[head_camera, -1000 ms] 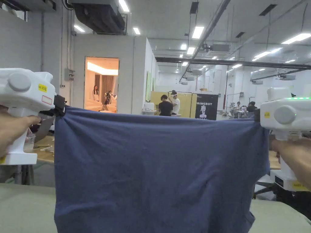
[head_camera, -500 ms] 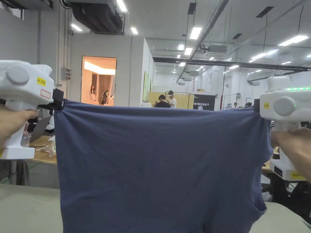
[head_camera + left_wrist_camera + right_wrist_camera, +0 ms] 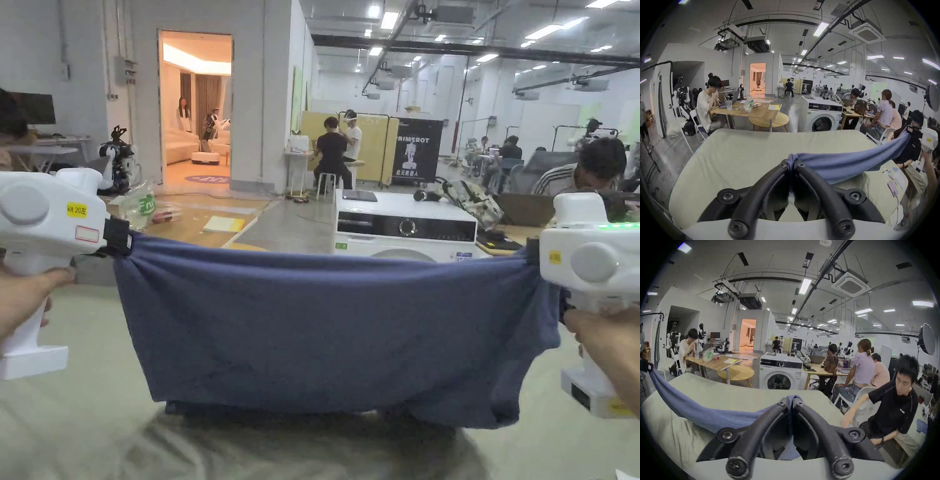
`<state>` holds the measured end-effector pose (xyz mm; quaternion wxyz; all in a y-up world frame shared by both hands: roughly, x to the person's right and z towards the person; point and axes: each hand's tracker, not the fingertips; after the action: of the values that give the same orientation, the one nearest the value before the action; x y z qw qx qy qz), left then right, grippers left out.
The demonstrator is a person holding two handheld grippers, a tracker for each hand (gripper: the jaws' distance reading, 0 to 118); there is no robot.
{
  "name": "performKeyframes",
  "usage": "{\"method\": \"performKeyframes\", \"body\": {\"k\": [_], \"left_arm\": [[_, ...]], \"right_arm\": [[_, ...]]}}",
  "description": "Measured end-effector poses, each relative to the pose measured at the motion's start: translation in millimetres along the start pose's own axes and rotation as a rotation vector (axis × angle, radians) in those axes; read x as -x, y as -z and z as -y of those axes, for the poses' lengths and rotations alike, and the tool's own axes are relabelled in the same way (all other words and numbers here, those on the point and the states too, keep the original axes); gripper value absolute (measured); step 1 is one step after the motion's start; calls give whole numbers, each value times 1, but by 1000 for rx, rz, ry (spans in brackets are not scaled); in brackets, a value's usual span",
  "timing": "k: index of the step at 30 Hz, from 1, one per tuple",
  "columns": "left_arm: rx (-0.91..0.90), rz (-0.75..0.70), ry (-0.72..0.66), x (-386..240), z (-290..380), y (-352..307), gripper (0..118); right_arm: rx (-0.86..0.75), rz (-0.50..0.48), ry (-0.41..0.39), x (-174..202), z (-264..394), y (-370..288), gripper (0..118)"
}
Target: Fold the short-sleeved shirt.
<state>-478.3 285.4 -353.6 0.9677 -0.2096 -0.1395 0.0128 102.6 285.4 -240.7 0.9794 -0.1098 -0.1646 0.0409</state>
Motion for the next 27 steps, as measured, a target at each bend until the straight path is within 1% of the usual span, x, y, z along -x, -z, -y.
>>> {"method": "performKeyframes", "body": {"k": [5,8,9,11,12,14,15,20,23,27], "left_arm": [[4,13,-2,-5,46,-47,0],[13,20,-7,-6,76,-69,0],[20,20,-4,-5,88,-74,0],[64,31,-5,-2,110,-78,0],[73,28,-11,-2,123,-79,0],[124,40,-4,-1,144,-81,0],[126,37,-24,0,156,-82,0],[230,53,-58,0,211,-83,0],[330,56,-62,1,244,-79,0],[459,61,-121,7,289,-71,0]], "right_arm": [[22,-3,-10,-4,36,-54,0],[44,-7,-35,-2,61,-78,0],[59,-24,-48,-2,70,-83,0],[90,-23,-62,1,91,-93,0],[112,-37,-74,1,102,-97,0],[140,-21,-84,3,124,-104,0],[155,-31,-88,2,134,-108,0],[266,-50,-90,1,186,-122,0],[346,-75,-98,-1,215,-122,0],[464,-95,-85,-4,255,-123,0]]}}
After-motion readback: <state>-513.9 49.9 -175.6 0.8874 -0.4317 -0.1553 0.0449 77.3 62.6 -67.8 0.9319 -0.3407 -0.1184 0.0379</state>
